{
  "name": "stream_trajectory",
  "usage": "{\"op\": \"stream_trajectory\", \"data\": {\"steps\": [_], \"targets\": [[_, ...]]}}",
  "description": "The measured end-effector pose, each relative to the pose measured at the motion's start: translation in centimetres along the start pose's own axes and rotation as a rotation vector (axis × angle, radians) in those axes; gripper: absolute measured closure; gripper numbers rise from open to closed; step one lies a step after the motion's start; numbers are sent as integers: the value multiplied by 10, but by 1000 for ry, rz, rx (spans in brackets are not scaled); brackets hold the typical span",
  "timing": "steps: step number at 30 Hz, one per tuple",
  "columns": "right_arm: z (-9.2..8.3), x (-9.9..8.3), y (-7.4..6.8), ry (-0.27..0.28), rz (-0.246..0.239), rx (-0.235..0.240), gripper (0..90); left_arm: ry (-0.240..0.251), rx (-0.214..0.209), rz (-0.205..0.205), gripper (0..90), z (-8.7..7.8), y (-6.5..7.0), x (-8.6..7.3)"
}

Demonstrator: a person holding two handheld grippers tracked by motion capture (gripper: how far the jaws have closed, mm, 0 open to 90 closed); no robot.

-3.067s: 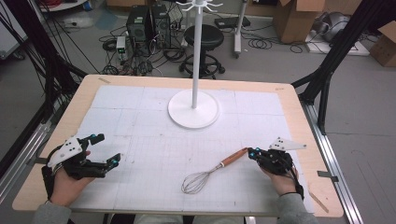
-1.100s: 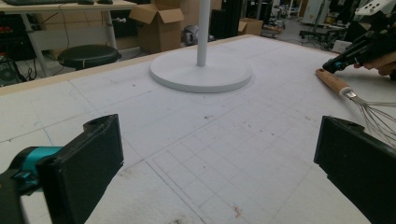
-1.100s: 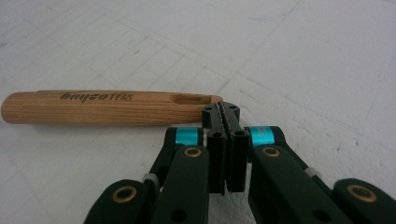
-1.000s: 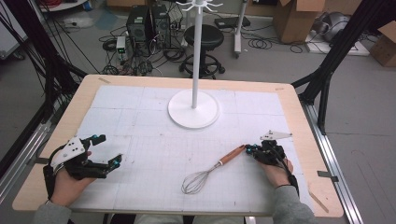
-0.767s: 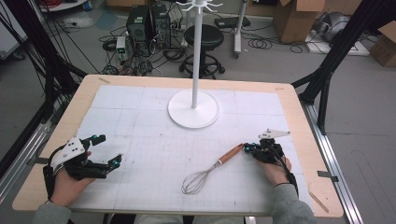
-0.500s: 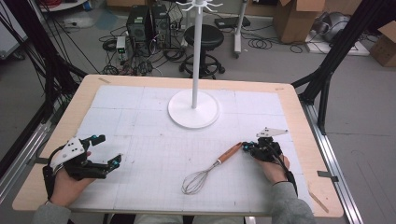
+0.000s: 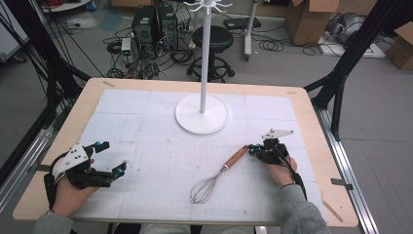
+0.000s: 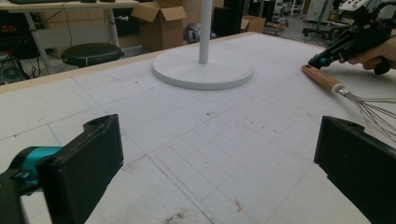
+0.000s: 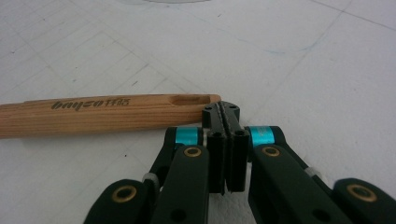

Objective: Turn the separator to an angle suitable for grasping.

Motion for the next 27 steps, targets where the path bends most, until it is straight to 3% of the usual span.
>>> {"op": "stream_trajectory", "data": {"steps": [27], "targets": [[27,21,-17,-26,-60,15,900,-5,33,-6,18,-8,-1,-3]]}}
Point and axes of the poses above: each handheld gripper's, and its own axes: z roughly forward along the jaws, x roughly out of its top, y roughly to its right, the point moved 3 cm from there along z, roughly forward along the jaws, and after that the axes turned 15 degrees about z, right-handed, at the moved point
